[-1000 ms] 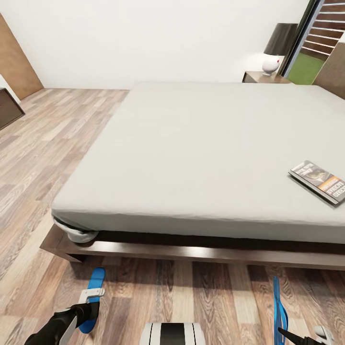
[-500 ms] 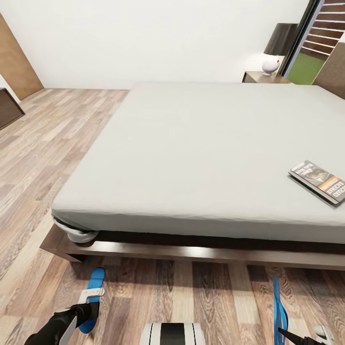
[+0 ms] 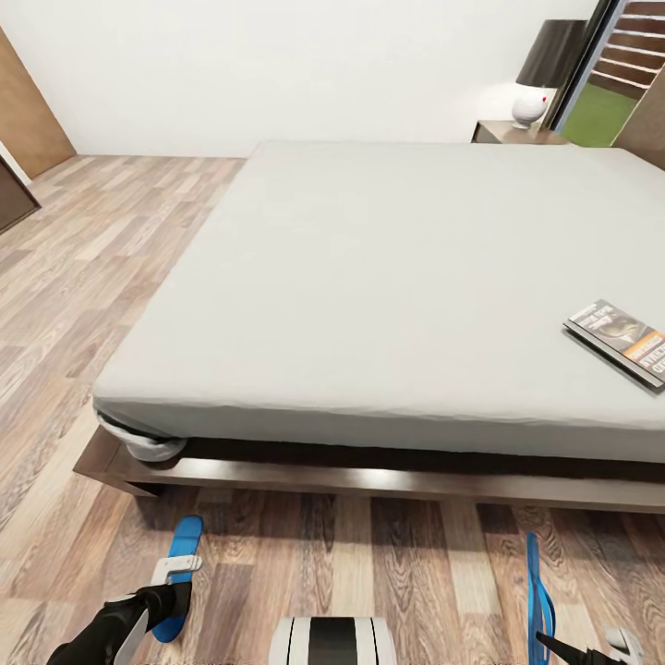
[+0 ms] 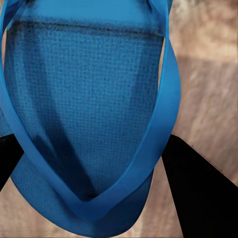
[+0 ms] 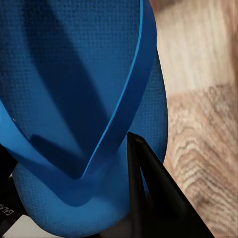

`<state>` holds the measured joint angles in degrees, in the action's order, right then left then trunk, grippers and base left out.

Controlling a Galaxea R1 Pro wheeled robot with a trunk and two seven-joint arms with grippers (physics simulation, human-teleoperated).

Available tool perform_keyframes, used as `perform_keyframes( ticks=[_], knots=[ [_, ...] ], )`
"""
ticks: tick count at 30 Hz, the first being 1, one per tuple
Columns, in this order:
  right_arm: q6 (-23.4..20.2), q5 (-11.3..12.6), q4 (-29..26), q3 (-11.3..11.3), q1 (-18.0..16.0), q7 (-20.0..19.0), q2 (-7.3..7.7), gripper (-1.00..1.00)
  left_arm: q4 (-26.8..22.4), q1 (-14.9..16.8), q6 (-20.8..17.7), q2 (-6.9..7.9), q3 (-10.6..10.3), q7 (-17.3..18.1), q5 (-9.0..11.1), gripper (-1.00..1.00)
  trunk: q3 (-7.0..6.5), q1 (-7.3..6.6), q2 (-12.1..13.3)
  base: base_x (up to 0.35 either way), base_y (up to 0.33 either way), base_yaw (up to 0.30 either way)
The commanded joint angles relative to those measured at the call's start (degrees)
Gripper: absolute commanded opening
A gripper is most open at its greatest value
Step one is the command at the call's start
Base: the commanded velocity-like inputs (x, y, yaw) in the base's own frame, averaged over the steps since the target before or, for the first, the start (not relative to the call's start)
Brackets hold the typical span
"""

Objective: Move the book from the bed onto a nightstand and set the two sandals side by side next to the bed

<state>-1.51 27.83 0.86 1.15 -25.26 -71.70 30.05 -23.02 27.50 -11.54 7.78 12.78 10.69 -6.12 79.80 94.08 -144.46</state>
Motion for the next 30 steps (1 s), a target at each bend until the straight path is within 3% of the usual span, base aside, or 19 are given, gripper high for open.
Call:
perform_keyframes(
  ticks=[1, 10, 18, 30],
  knots=[
    [-0.35, 0.03, 0.1, 0.17, -0.05, -0.2, 0.01, -1.0, -0.11, 0.01, -0.32, -0.05, 0.49, 0.47, -0.65, -1.0, 0.27, 0.01, -0.03, 0.0, 0.0, 0.0],
    [-0.34, 0.03, 0.06, 0.17, -0.05, -0.2, 0.01, -1.0, -0.1, 0.01, -0.32, -0.05, 0.44, 0.47, -0.65, -1.0, 2.26, 0.24, -0.15, 0.0, 0.0, 0.0],
    [-0.36, 0.03, 0.07, 0.17, -0.05, -0.2, 0.01, -1.0, -0.1, 0.01, -0.32, -0.06, 0.41, 0.47, -0.65, -1.0, 2.26, 0.24, -0.15, 0.0, 0.0, 0.0],
    [-0.38, 0.07, 0.07, 0.17, -0.05, -0.21, 0.01, -1.0, -0.1, 0.01, -0.32, -0.06, 0.44, 0.47, -0.65, -1.0, 4.92, 0.55, -0.31, 0.0, 0.0, 0.0]
  ],
)
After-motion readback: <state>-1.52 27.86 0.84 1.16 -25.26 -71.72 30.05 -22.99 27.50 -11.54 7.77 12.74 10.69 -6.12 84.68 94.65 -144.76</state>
